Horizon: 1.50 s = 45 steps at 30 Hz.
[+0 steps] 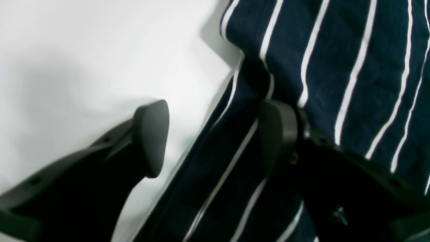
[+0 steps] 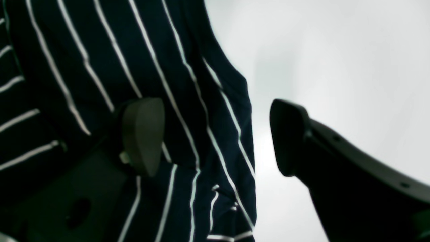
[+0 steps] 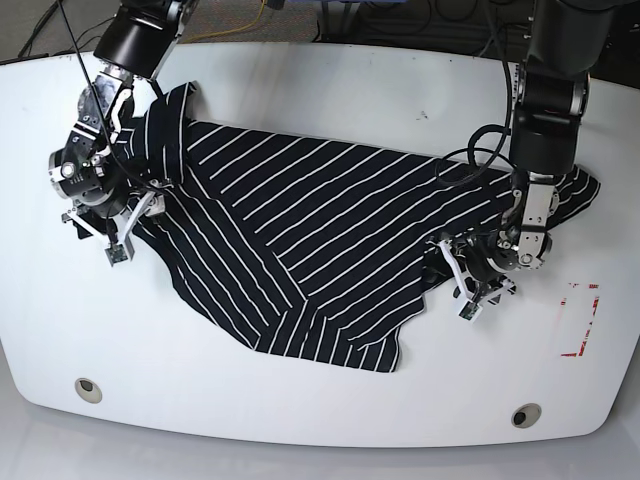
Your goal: Layout the t-shirt on the table in an organized manner, then fold the t-shirt properly
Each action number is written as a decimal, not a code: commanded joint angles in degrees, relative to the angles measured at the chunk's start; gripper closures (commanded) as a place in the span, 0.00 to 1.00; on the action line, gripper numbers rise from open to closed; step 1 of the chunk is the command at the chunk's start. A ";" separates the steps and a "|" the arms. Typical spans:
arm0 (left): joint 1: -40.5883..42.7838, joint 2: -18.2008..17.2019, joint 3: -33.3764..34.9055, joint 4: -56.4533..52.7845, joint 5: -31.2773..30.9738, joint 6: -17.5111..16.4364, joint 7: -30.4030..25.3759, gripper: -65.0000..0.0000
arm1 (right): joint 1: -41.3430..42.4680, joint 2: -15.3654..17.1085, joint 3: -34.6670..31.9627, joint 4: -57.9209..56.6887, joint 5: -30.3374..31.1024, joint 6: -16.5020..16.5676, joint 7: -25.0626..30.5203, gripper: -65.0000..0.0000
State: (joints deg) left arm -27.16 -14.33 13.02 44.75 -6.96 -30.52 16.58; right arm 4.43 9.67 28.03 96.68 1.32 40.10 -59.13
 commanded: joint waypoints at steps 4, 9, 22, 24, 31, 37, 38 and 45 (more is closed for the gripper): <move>-0.75 -0.05 0.04 3.47 1.03 -0.47 1.14 0.40 | 0.98 0.83 0.14 1.21 0.22 -0.10 0.89 0.27; -0.14 -0.13 -0.31 8.65 0.76 -0.47 2.72 0.40 | 0.98 0.83 0.14 1.21 0.22 -0.10 0.89 0.27; 0.48 -0.05 -0.40 13.75 0.76 -0.47 5.27 0.40 | 0.98 0.83 0.14 1.21 0.22 -0.10 0.89 0.27; 0.48 -0.05 -0.31 13.67 0.76 -0.47 5.27 0.40 | 0.98 0.83 0.14 1.21 0.22 -0.10 0.89 0.27; 0.74 0.13 -0.31 11.29 0.76 -0.47 5.09 0.40 | 0.98 0.83 0.14 1.21 0.22 -0.10 0.89 0.27; 0.56 0.13 -0.31 7.60 -1.35 -0.47 4.92 0.40 | 0.98 0.66 0.14 1.21 0.22 -0.10 0.89 0.27; 0.56 0.13 -0.22 7.42 -1.96 -0.47 4.92 0.40 | 0.98 0.39 0.14 1.21 0.22 -0.10 0.89 0.27; 0.48 0.13 -0.14 5.93 -3.19 -0.47 4.92 0.40 | 0.89 -0.22 0.14 1.21 0.22 -0.10 0.89 0.27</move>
State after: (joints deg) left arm -25.23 -13.85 13.02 50.26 -9.76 -30.92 22.20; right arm 4.36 8.67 28.05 96.68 1.30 40.10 -59.16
